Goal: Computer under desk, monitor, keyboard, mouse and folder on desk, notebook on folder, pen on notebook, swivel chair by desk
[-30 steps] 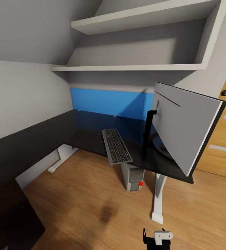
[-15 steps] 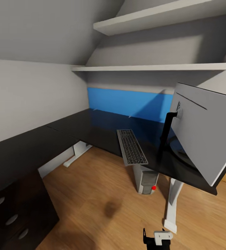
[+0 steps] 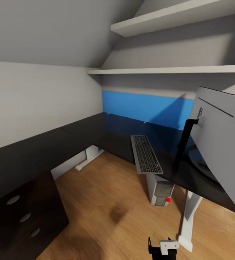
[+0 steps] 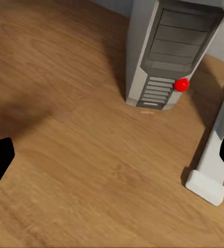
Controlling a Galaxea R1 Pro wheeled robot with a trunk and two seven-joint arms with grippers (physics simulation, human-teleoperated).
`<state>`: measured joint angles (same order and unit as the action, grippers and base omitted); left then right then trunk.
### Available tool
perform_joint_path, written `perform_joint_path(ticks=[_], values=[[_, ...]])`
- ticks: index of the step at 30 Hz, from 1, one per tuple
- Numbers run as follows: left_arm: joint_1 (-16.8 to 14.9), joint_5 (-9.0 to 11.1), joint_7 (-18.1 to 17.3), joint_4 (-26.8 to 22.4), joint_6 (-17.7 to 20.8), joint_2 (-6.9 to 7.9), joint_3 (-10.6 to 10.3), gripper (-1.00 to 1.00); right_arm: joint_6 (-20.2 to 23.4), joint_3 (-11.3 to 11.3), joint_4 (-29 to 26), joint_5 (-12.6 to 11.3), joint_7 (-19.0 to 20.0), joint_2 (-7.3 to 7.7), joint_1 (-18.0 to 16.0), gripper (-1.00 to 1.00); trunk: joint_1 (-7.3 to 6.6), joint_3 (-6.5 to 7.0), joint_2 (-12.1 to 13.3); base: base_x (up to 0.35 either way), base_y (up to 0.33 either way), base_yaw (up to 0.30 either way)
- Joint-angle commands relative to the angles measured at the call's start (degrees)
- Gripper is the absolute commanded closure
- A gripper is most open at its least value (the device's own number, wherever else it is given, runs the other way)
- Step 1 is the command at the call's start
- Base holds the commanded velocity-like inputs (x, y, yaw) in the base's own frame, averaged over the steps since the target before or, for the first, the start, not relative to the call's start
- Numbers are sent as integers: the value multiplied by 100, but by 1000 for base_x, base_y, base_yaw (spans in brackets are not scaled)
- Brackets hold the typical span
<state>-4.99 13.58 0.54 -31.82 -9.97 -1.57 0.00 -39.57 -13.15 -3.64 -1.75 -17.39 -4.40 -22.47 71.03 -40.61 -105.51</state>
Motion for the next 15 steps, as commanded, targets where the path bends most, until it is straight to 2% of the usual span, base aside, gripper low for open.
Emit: perform_joint_path(ticks=[1, 7, 10, 15], values=[[-2, 28, 9, 0, -15, -1, -2, -100, -7, -48, 3, -15, 48, -2, -3, -100, -1, -5, -3, 0, -260, 48], [-2, 30, 15, 0, -14, -1, -5, -100, -1, -48, 11, -1, 447, -33, -3, -100, -1, -22, -3, 0, -285, 140], [-2, 29, 15, 0, -14, -1, -2, -100, 1, -48, 11, 4, 514, -64, -3, -100, -1, -37, -3, 0, -270, 211], [-2, 30, 11, 0, -15, 2, 3, -100, 2, -48, 12, 7, 546, -80, -3, -100, -1, -64, -3, 0, -120, 226]])
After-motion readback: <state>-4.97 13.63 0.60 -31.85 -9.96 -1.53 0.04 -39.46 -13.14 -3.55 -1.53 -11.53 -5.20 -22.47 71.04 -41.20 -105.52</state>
